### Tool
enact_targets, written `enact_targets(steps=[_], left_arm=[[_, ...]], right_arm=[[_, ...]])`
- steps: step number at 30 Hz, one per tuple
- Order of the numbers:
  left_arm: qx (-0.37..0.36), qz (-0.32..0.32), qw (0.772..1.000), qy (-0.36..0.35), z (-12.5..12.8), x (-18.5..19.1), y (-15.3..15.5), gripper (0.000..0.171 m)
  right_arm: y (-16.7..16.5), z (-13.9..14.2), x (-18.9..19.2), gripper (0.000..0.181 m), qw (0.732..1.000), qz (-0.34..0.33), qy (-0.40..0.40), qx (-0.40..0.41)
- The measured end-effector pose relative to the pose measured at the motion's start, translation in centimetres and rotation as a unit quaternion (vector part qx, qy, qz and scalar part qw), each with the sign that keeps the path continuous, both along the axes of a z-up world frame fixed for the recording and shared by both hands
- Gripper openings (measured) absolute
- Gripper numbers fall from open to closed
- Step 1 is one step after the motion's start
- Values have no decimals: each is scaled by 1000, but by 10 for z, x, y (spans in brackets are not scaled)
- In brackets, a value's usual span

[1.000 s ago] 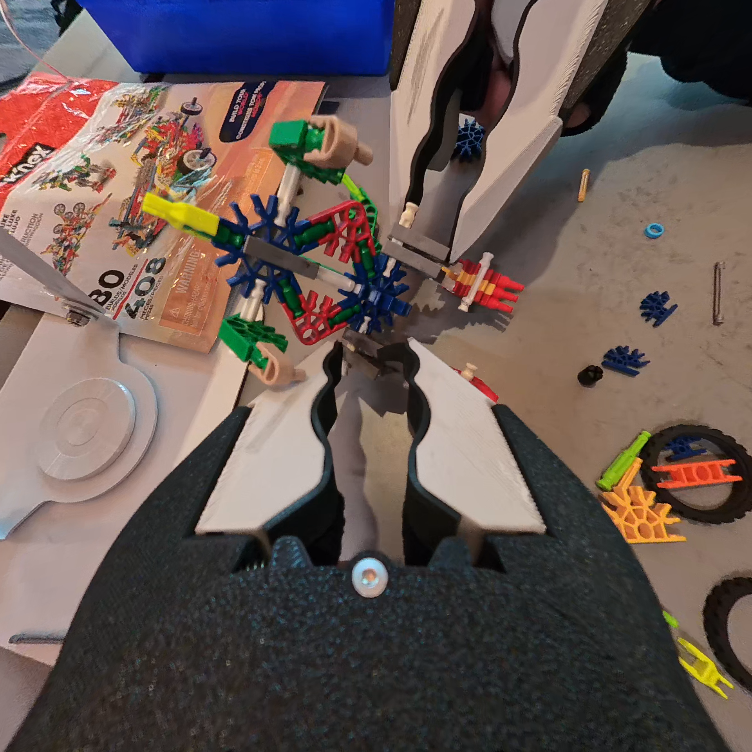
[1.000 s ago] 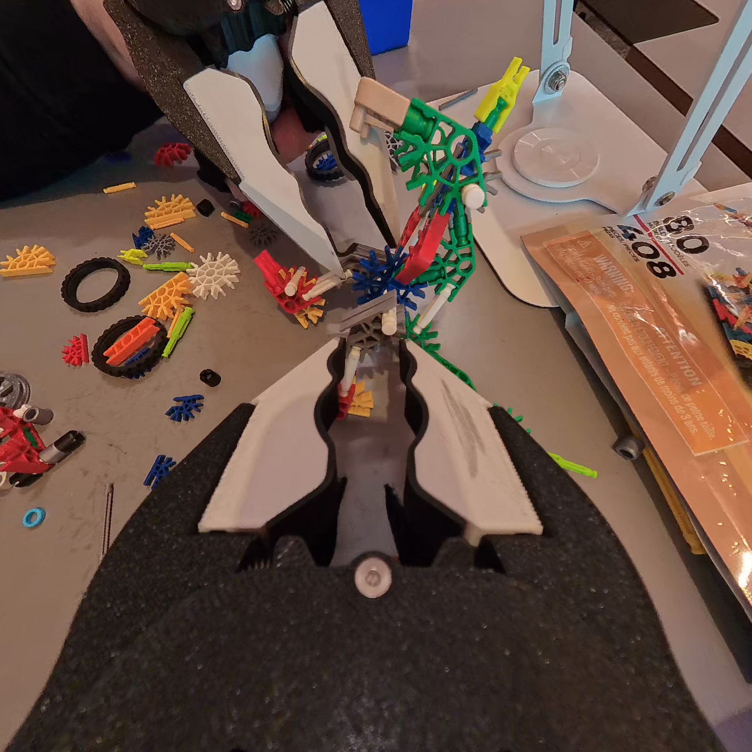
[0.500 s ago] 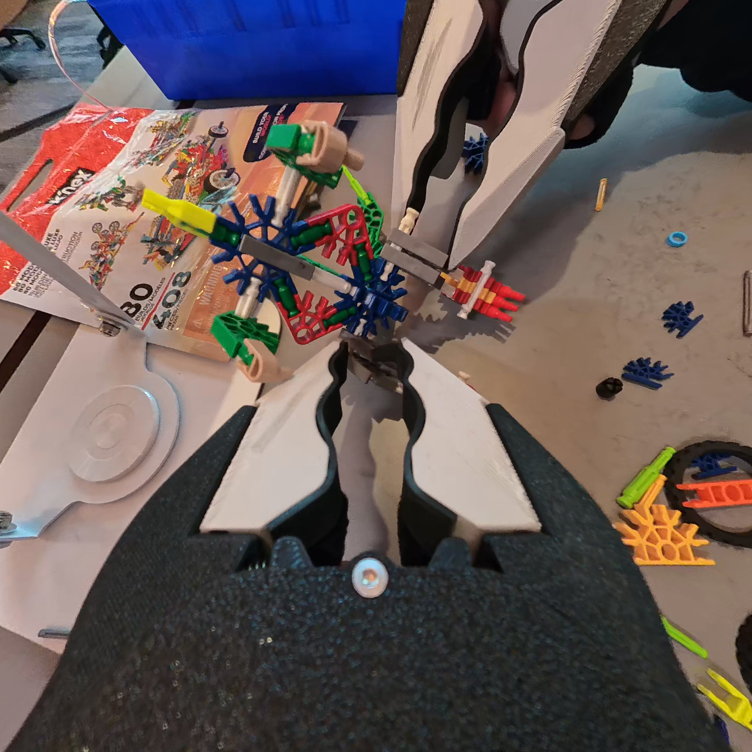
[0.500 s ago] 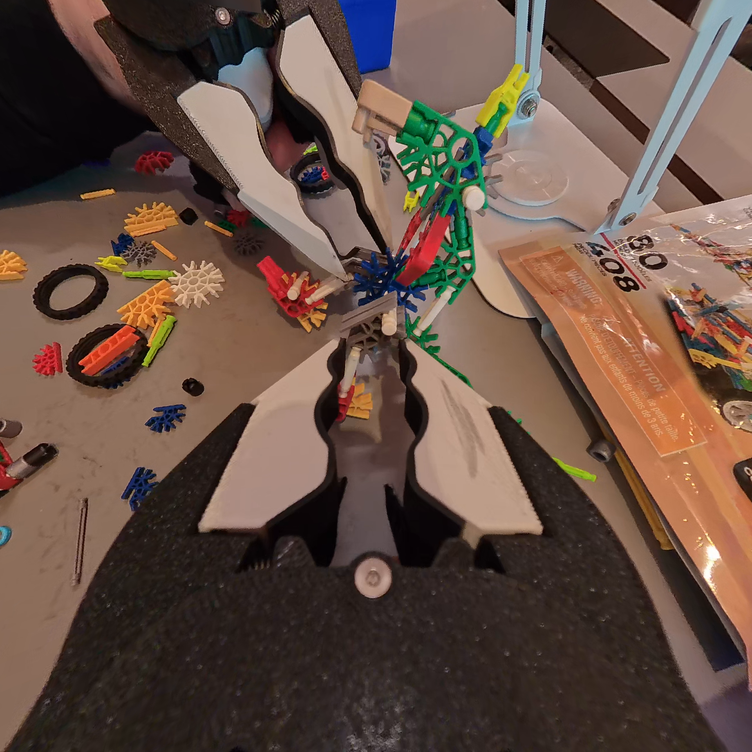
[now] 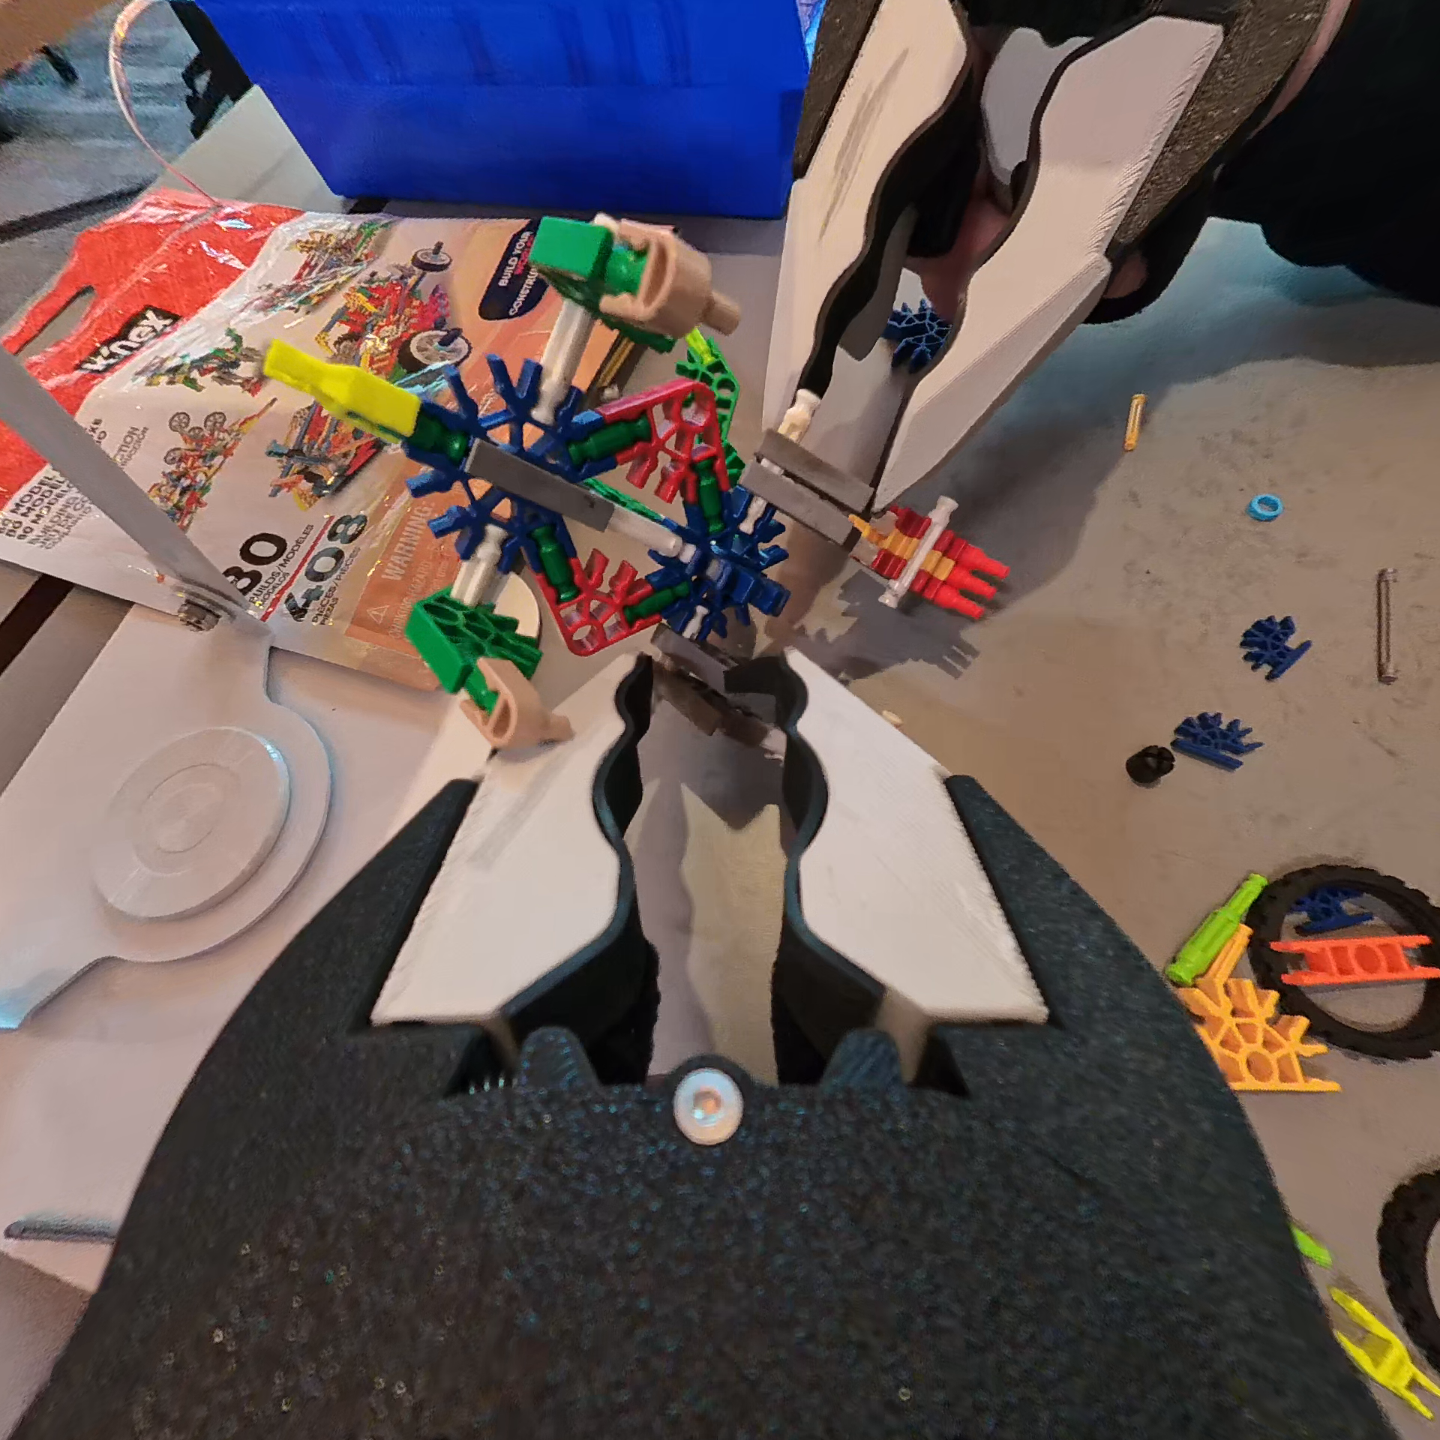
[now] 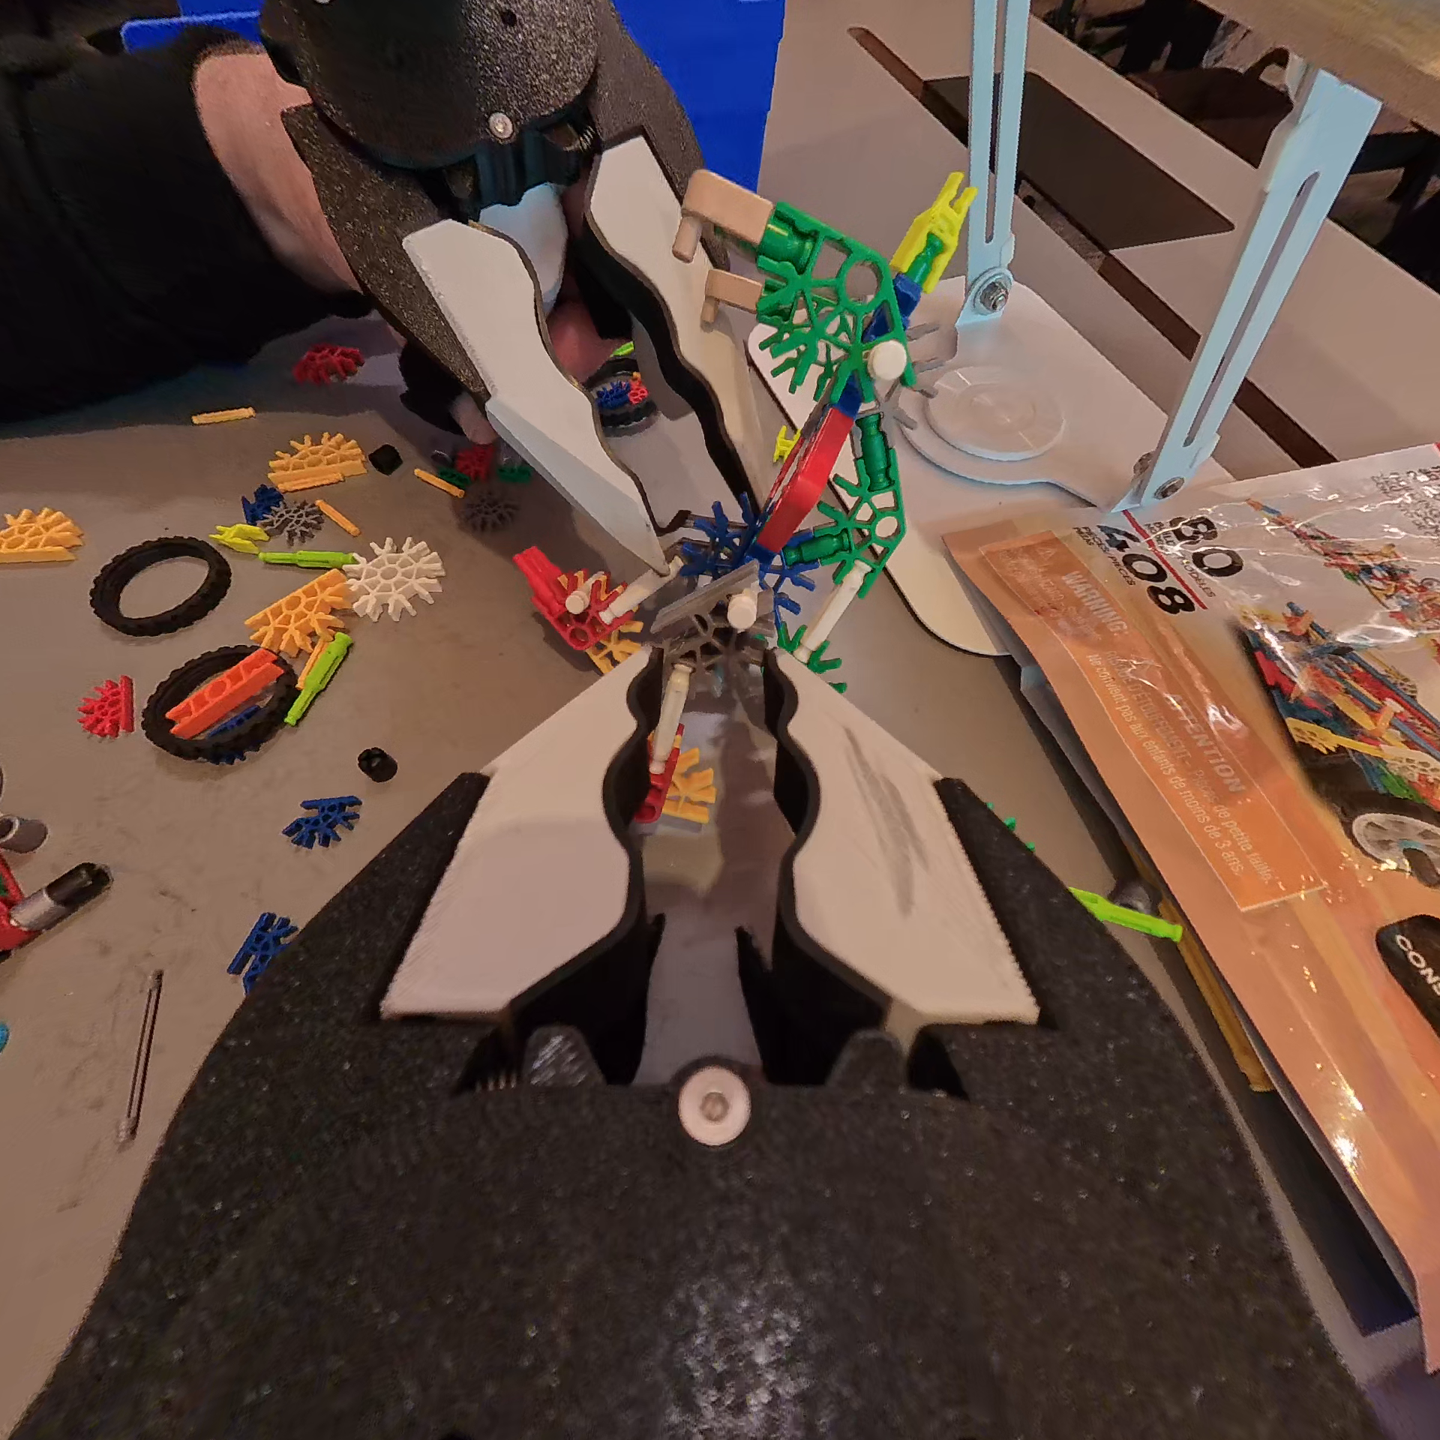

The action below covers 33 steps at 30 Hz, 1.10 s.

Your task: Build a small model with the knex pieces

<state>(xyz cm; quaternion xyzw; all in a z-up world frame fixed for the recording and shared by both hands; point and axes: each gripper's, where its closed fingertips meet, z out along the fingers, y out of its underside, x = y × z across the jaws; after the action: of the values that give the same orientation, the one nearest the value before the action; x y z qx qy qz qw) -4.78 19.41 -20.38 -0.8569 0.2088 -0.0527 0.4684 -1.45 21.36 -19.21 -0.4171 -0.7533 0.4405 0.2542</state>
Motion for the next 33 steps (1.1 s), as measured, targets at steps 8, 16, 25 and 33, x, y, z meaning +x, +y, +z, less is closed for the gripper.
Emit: enact_targets(steps=[8,16,25,33], left_arm=[[14,-2,1000,-2,5,2,2,27],[57,15,996,73,12,6,13,28],[43,6,996,82,0,13,15,26],[57,18,994,93,5,9,17,23]], right_arm=[[-1,7,-1,25,1000,2,19,-9],[3,20,-3,25,998,-8,54,-29],[4,12,-2,25,999,-3,37,-31],[3,12,-4,25,999,-5,51,-9]])
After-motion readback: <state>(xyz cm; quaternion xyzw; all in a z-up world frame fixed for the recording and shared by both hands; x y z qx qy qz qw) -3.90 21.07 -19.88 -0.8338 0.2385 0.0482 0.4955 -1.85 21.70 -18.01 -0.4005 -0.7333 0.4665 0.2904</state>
